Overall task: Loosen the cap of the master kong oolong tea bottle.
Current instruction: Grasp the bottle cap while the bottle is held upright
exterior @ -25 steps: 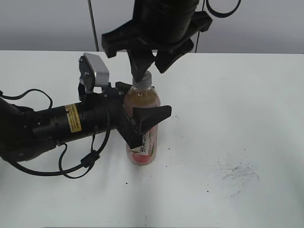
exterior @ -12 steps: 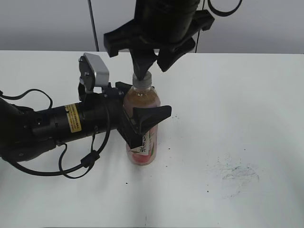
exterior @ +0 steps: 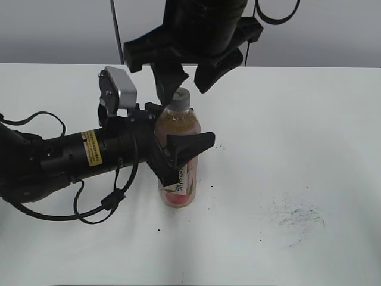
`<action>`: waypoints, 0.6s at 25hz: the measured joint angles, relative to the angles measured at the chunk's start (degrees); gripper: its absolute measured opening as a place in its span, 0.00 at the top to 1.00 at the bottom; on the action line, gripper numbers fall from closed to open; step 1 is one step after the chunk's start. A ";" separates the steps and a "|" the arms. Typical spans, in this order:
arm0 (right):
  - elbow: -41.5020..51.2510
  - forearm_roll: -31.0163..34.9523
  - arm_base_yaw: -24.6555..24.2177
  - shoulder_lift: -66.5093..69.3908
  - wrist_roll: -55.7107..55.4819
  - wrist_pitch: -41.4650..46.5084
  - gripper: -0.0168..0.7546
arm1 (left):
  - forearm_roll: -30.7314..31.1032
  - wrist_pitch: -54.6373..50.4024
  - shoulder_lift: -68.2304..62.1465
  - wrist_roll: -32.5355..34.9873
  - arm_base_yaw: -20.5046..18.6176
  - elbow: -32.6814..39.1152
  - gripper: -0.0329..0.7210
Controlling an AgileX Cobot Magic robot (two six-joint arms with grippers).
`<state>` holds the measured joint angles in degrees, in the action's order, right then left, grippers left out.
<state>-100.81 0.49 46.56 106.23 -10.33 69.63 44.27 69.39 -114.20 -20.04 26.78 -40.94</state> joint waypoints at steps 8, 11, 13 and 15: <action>0.00 0.36 -0.87 0.42 0.19 -0.52 0.37 | 0.00 0.00 0.00 0.00 0.00 0.00 0.36; 0.00 2.48 -1.73 1.47 0.19 -0.71 0.37 | 0.00 0.00 0.00 0.00 0.00 0.00 0.36; 0.00 2.84 -1.79 2.03 0.37 -0.93 0.37 | 0.00 0.00 0.00 0.00 0.00 0.00 0.36; 0.00 2.84 -1.85 2.10 0.42 -0.98 0.39 | 0.00 0.00 0.00 0.00 0.00 0.00 0.36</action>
<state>-100.81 3.34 44.70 108.33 -9.91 68.65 44.27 69.39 -114.20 -20.04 26.78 -40.94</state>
